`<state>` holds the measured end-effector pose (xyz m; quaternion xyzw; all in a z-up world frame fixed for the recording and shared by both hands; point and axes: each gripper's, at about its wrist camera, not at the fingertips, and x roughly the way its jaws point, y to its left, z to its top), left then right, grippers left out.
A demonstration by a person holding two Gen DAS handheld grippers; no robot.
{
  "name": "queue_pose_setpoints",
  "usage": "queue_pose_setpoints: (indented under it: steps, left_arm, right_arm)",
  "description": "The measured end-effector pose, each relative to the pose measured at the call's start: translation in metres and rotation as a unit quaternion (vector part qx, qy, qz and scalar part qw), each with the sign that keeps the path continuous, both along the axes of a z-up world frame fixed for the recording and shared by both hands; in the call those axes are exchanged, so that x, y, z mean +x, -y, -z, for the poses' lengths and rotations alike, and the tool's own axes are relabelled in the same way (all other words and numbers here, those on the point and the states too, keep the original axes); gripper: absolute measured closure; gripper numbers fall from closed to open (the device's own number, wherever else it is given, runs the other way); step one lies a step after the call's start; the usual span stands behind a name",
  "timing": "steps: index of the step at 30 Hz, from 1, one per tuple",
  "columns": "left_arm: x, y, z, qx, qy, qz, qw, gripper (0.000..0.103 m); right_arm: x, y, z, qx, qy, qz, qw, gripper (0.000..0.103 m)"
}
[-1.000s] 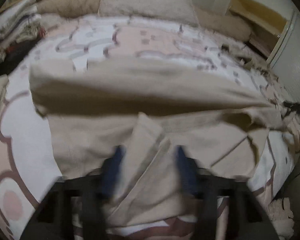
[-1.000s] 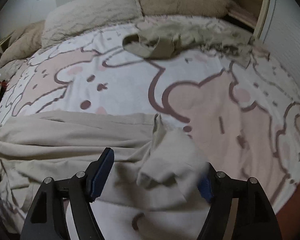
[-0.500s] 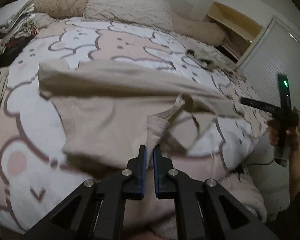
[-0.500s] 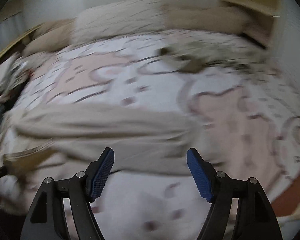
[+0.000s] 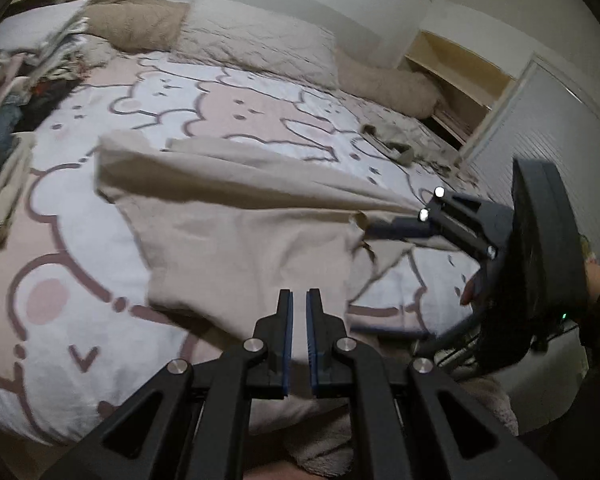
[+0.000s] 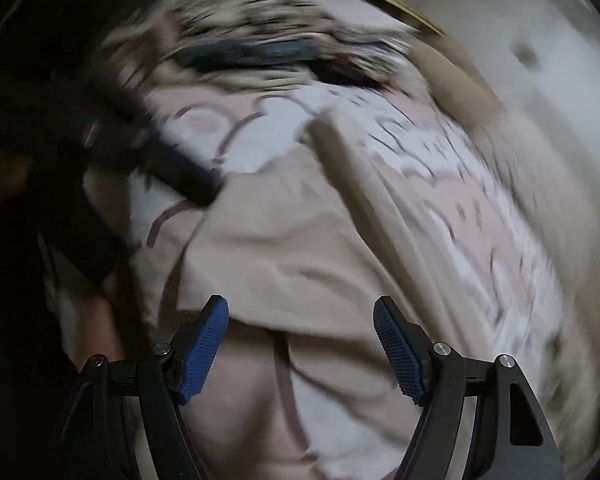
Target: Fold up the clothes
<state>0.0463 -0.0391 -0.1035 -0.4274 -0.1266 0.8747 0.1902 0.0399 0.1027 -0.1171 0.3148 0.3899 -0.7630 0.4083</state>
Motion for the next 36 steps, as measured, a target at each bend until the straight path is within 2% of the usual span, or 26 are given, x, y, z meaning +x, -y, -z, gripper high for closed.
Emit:
queue_pose_setpoints:
  steps: [1, 3, 7, 8, 10, 11, 12, 13, 15, 18, 19, 21, 22, 24, 25, 26, 27, 28, 31, 33, 36]
  left_arm:
    - [0.001, 0.005, 0.0, -0.002, 0.0, -0.012, 0.9999, 0.096]
    - [0.002, 0.023, 0.0, -0.006, 0.003, -0.055, 0.9984, 0.096]
    - [0.002, 0.064, -0.006, -0.011, -0.003, -0.158, 0.9874, 0.096]
    - [0.002, 0.074, -0.009, -0.009, -0.005, -0.179, 0.9837, 0.093]
    - [0.003, 0.091, -0.014, -0.01, -0.012, -0.219, 0.9757, 0.074]
    - [0.004, 0.097, -0.017, -0.013, -0.021, -0.231, 0.9725, 0.059]
    - [0.006, 0.101, -0.02, -0.014, -0.031, -0.243, 0.9695, 0.056]
    - [0.007, 0.105, -0.023, -0.012, -0.037, -0.249, 0.9676, 0.056]
    - [0.009, 0.109, -0.023, -0.006, -0.038, -0.252, 0.9669, 0.056]
    - [0.01, 0.114, -0.022, -0.002, -0.031, -0.255, 0.9665, 0.056]
    - [0.009, 0.113, -0.022, -0.006, -0.03, -0.25, 0.9677, 0.056]
    - [0.005, 0.109, -0.024, -0.017, -0.03, -0.235, 0.9715, 0.056]
    - [0.004, 0.105, -0.026, -0.029, -0.033, -0.222, 0.974, 0.056]
    - [0.0, 0.096, -0.034, -0.06, -0.044, -0.19, 0.9789, 0.056]
    - [-0.002, 0.091, -0.037, -0.078, -0.052, -0.172, 0.9806, 0.054]
    - [-0.006, 0.085, -0.04, -0.099, -0.062, -0.15, 0.9817, 0.045]
    - [-0.01, 0.079, -0.043, -0.119, -0.074, -0.127, 0.982, 0.037]
    - [-0.014, 0.072, -0.047, -0.14, -0.085, -0.103, 0.9811, 0.036]
    - [-0.028, 0.044, -0.041, -0.198, -0.122, -0.016, 0.9724, 0.035]
    - [-0.036, 0.02, -0.026, -0.232, -0.136, 0.04, 0.9621, 0.035]
    - [-0.043, -0.015, -0.001, -0.275, -0.155, 0.111, 0.9421, 0.035]
  right_arm:
    - [0.004, 0.008, 0.003, 0.015, -0.013, -0.022, 1.0, 0.028]
    - [0.008, 0.017, 0.005, 0.014, -0.015, -0.034, 0.999, 0.028]
    - [0.007, 0.044, 0.012, -0.017, 0.004, -0.007, 1.0, 0.028]
    - [0.009, 0.052, 0.017, -0.021, 0.0, -0.002, 1.0, 0.028]
    - [0.015, 0.069, 0.028, -0.019, -0.027, -0.001, 0.999, 0.029]
    - [0.018, 0.078, 0.034, -0.013, -0.039, -0.005, 0.999, 0.035]
    - [0.021, 0.087, 0.04, -0.007, -0.051, -0.009, 0.999, 0.042]
    - [0.024, 0.096, 0.045, -0.001, -0.063, -0.012, 0.998, 0.045]
    - [0.014, 0.098, 0.048, -0.001, -0.06, 0.003, 0.998, 0.055]
    - [-0.004, 0.1, 0.051, -0.003, -0.05, 0.031, 0.998, 0.057]
    - [-0.01, 0.1, 0.051, -0.004, -0.047, 0.04, 0.998, 0.06]
    - [-0.022, 0.101, 0.053, -0.005, -0.041, 0.058, 0.997, 0.091]
    - [-0.028, 0.102, 0.054, -0.005, -0.038, 0.067, 0.997, 0.097]
    - [-0.04, 0.103, 0.055, -0.006, -0.032, 0.085, 0.996, 0.099]
    - [-0.05, 0.095, 0.048, -0.023, -0.014, 0.109, 0.994, 0.099]
    - [-0.06, 0.079, 0.034, -0.053, 0.005, 0.14, 0.989, 0.099]
    - [-0.07, 0.061, 0.019, -0.085, 0.024, 0.171, 0.981, 0.099]
    - [-0.08, 0.044, 0.004, -0.116, 0.043, 0.203, 0.971, 0.099]
    - [-0.098, -0.017, -0.041, -0.191, 0.056, 0.278, 0.94, 0.099]
    - [-0.106, -0.061, -0.064, -0.234, 0.06, 0.323, 0.915, 0.099]
    - [-0.112, -0.113, -0.077, -0.279, 0.062, 0.38, 0.88, 0.099]
